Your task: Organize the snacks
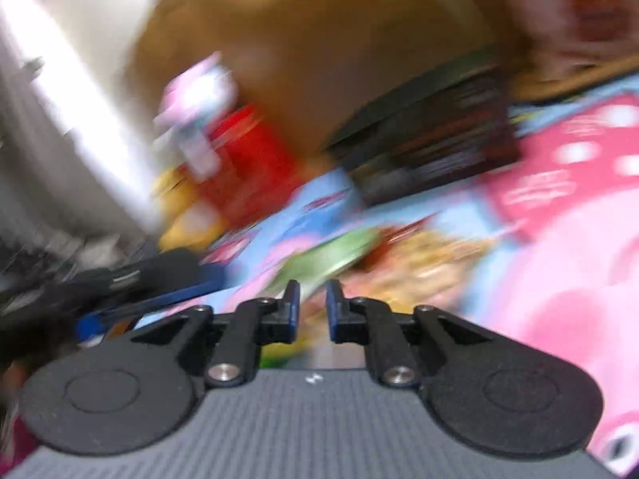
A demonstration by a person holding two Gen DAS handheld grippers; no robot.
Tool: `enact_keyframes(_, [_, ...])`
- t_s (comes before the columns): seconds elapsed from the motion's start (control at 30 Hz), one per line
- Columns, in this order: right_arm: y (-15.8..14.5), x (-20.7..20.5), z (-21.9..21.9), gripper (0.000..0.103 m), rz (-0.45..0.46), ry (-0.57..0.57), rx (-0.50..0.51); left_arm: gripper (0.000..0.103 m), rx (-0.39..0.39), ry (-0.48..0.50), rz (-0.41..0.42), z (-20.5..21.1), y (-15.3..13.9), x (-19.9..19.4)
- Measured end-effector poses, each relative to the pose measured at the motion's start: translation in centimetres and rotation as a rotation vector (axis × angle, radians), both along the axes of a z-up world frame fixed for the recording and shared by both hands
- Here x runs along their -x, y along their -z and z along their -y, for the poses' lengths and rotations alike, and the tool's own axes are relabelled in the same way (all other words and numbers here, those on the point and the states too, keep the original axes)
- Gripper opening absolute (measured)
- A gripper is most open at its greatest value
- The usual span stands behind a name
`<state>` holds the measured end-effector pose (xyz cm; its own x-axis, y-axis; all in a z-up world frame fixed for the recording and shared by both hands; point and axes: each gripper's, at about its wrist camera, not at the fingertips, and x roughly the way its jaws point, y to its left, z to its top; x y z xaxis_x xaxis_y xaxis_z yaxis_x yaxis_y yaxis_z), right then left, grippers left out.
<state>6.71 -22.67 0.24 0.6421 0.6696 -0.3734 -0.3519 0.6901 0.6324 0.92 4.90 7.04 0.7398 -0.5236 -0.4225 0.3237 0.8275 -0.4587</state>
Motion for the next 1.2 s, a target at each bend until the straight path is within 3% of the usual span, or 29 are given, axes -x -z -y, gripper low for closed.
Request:
enact_keyframes(0.1, [-1.2, 1.0, 0.0, 0.014, 0.083, -0.017, 0.068, 0.06, 0.055, -0.079, 0.002, -2.1, -0.4, -0.6])
enact_keyframes(0.27, [-2.7, 4.8, -2.8, 0.016, 0.255, -0.268, 0.209, 0.061, 0.054, -0.189, -0.115, -5.7, 2.1, -1.3])
enact_keyframes(0.33, [-2.8, 6.5, -4.7, 0.03, 0.376, -0.324, 0.349, 0.063, 0.077, -0.192, -0.175, -6.6, 3.3, -1.5])
enact_keyframes(0.4, [-2.1, 8.7, -7.5, 0.049, 0.53, -0.348, 0.551, 0.067, 0.084, -0.203, -0.203, -7.2, 4.3, -1.3])
enact_keyframes(0.53, [0.8, 10.8, -11.7, 0.05, 0.749, -0.449, 0.816, 0.068, 0.124, -0.231, -0.238, -8.2, 5.8, -0.8])
enact_keyframes(0.67, [2.3, 9.9, -14.8, 0.047, 0.851, -0.414, 0.919, 0.068, 0.154, -0.247, -0.244, -8.9, 5.9, -0.1])
enact_keyframes(0.7, [1.9, 9.3, -14.8, 0.042, 0.814, -0.403, 0.888, 0.068, 0.155, -0.25, -0.243, -9.0, 5.8, 0.1])
enact_keyframes(0.77, [-0.2, 7.5, -13.3, 0.036, 0.642, -0.384, 0.72, 0.071, 0.16, -0.254, -0.234, -9.3, 5.6, 0.3])
enact_keyframes(0.87, [-2.7, 3.0, -7.6, 0.026, 0.243, -0.304, 0.284, 0.077, 0.18, -0.253, -0.211, -9.7, 5.1, 0.7])
enact_keyframes(0.93, [-1.6, 0.3, -3.5, 0.025, -0.003, -0.26, -0.028, 0.077, 0.206, -0.23, -0.204, -9.6, 4.9, 0.4])
enact_keyframes(1.0, [0.4, -1.2, -1.1, 0.024, -0.163, -0.244, -0.217, 0.077, 0.226, -0.198, -0.201, -9.1, 4.8, -0.2])
enact_keyframes(1.03, [1.1, -1.6, -0.5, 0.024, -0.207, -0.225, -0.257, 0.077, 0.228, -0.18, -0.2, -8.6, 4.8, -0.7])
enact_keyframes(1.1, [1.4, -1.5, 0.3, 0.028, -0.203, -0.159, -0.223, 0.077, 0.209, -0.154, -0.204, -7.4, 4.7, -1.7])
enact_keyframes(1.2, [-0.4, 0.3, 0.3, 0.032, -0.053, -0.065, -0.04, 0.08, 0.163, -0.131, -0.202, -5.6, 4.6, -3.2])
